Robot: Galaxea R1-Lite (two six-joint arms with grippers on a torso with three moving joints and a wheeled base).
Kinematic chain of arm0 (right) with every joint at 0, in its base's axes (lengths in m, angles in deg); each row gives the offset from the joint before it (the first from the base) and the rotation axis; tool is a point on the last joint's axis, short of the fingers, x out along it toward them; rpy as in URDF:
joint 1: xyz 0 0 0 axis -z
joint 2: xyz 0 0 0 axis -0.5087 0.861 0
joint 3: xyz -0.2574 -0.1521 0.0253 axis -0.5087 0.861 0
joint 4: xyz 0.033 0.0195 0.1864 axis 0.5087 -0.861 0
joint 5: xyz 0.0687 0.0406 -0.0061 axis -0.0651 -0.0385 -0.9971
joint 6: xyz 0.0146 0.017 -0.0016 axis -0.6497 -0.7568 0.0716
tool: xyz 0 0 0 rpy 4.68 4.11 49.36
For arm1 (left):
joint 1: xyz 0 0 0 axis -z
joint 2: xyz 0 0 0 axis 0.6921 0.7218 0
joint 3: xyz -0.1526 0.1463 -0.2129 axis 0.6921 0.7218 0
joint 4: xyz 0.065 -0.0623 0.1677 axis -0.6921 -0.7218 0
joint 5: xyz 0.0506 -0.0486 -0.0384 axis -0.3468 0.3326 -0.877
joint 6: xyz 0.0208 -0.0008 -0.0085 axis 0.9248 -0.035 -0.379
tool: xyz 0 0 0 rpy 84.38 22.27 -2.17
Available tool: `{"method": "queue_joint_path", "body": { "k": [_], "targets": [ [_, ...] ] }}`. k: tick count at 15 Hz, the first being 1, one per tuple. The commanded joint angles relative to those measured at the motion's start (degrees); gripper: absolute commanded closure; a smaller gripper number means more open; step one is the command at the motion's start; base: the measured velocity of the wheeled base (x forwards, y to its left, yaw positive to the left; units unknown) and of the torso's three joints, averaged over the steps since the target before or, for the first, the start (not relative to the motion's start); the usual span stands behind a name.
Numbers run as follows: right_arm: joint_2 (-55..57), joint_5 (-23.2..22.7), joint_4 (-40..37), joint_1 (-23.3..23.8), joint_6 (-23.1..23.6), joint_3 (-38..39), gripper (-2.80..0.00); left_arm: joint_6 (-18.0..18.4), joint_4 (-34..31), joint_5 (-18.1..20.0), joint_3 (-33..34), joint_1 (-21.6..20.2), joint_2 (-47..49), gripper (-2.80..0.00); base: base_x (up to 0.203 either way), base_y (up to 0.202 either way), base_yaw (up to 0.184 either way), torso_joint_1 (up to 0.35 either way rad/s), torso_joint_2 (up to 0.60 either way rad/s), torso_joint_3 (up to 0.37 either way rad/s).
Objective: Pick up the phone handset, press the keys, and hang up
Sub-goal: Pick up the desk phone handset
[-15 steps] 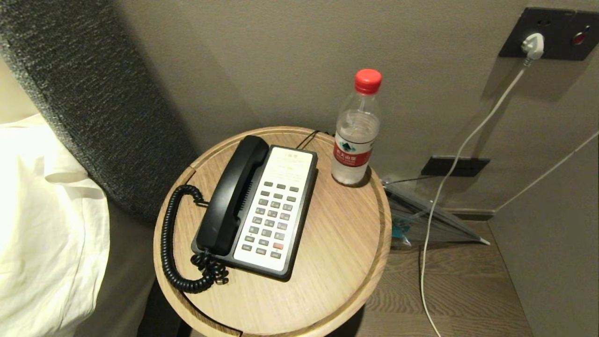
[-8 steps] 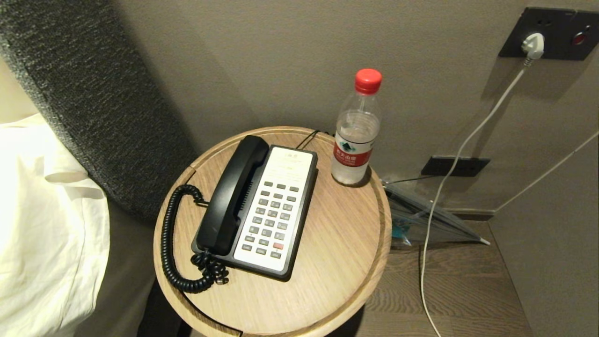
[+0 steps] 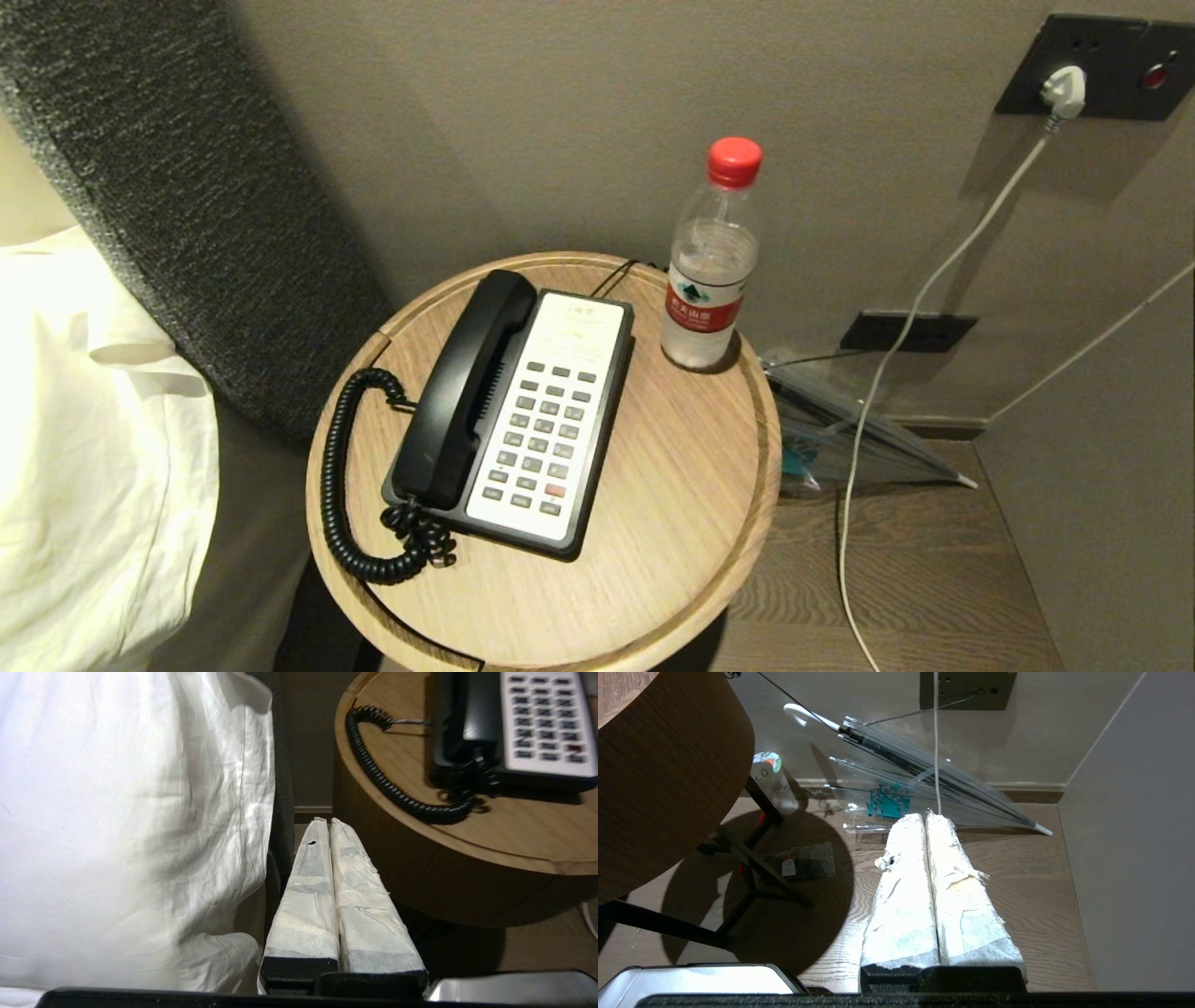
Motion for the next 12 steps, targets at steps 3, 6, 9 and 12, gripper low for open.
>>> {"method": "queue_joint_path", "body": {
  "k": [3,6,9,12],
  "targets": [
    [-0.4,0.0,0.0,0.0,0.0,0.1,0.0,-0.2,-19.7,3.7,-23.2,0.0,12.1,0.0,0.0,0.0,0.0,0.0,0.0,0.0],
    [-0.4,0.0,0.0,0.0,0.0,0.1,0.0,-0.6,-24.9,8.2,-37.0,0.0,24.7,0.0,0.0,0.0,0.0,0.0,0.0,0.0],
    [-0.4,0.0,0.0,0.0,0.0,0.1,0.0,-1.4,-27.8,10.5,-47.4,0.0,32.8,0.0,0.0,0.0,0.0,0.0,0.0,0.0],
    [-0.4,0.0,0.0,0.0,0.0,0.1,0.0,-1.6,-28.0,12.0,-52.1,0.0,37.9,0.0,0.0,0.0,0.0,0.0,0.0,0.0]
  ]
}}
